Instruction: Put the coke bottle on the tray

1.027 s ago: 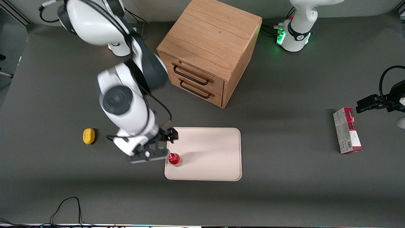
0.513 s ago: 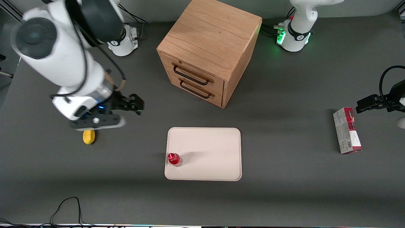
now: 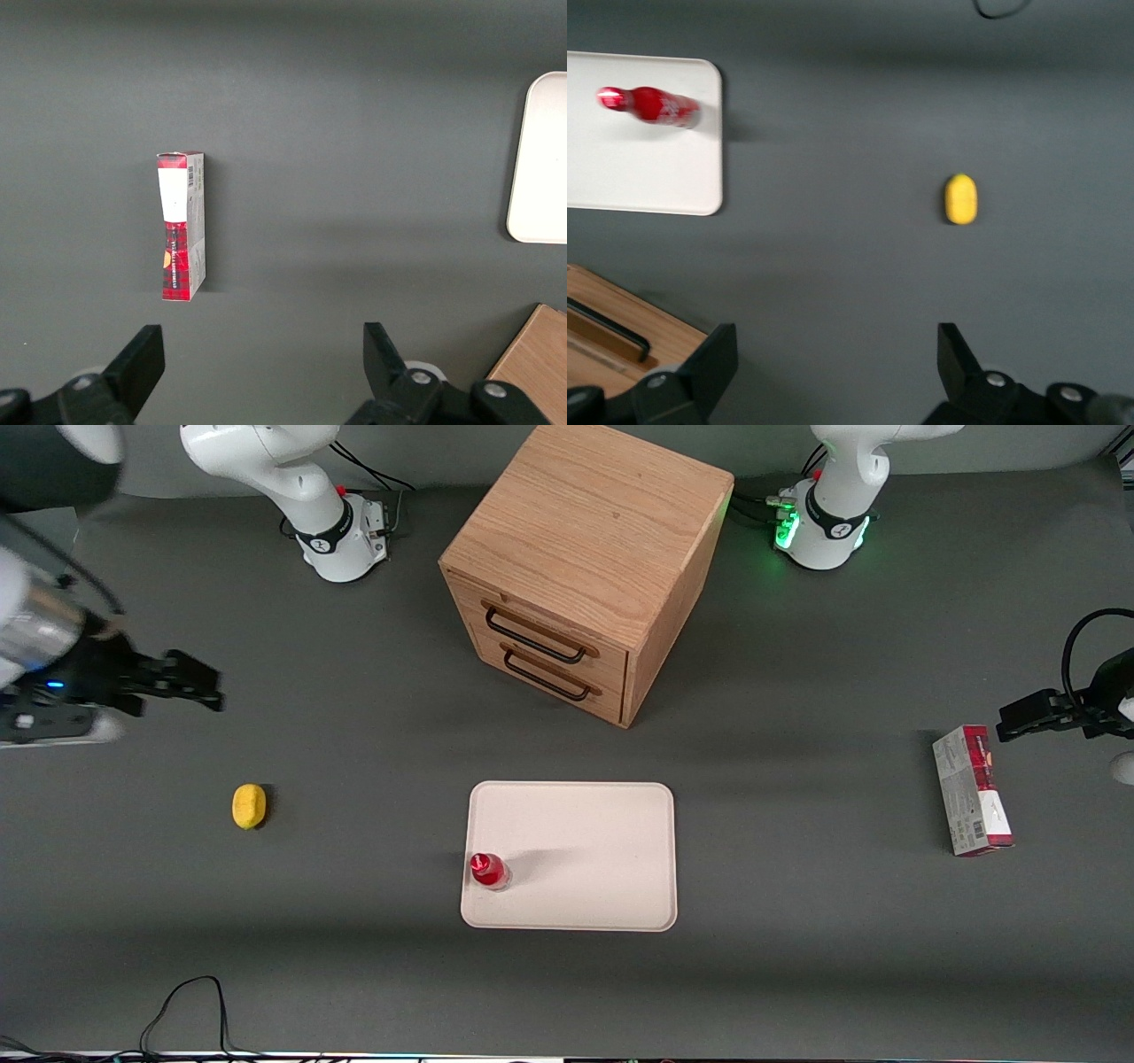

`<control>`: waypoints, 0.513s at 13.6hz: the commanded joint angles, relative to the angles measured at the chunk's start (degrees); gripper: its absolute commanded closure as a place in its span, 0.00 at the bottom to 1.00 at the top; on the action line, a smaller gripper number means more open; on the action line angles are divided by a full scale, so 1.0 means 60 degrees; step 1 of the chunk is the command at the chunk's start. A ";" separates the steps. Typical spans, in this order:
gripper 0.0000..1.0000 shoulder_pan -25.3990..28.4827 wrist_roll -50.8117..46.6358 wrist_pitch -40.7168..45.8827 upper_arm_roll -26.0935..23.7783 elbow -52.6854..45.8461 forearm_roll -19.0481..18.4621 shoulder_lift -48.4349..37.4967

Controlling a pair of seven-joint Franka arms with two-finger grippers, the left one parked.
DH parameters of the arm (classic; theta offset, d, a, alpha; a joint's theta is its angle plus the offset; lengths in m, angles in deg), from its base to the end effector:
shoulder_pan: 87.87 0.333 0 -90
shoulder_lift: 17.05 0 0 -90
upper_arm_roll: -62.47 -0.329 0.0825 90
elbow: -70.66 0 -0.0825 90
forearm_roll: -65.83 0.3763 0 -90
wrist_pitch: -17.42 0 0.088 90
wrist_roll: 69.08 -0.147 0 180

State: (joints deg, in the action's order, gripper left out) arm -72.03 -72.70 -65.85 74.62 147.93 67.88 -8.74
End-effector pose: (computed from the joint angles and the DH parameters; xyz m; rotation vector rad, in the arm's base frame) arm 0.5769 0.0525 0.6091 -3.1383 -0.0100 0.0587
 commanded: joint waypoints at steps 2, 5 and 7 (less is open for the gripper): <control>0.00 -0.1710 0.0748 -0.0916 -0.1041 0.2016 0.0229 -0.1354; 0.00 -0.2257 0.0779 -0.0916 -0.1235 0.2034 0.0142 -0.1297; 0.00 -0.2316 0.0793 -0.0931 -0.1220 0.1975 0.0069 -0.1166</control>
State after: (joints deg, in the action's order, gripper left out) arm -84.91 -68.98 -70.24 68.22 158.30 68.03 -15.00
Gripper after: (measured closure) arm 0.000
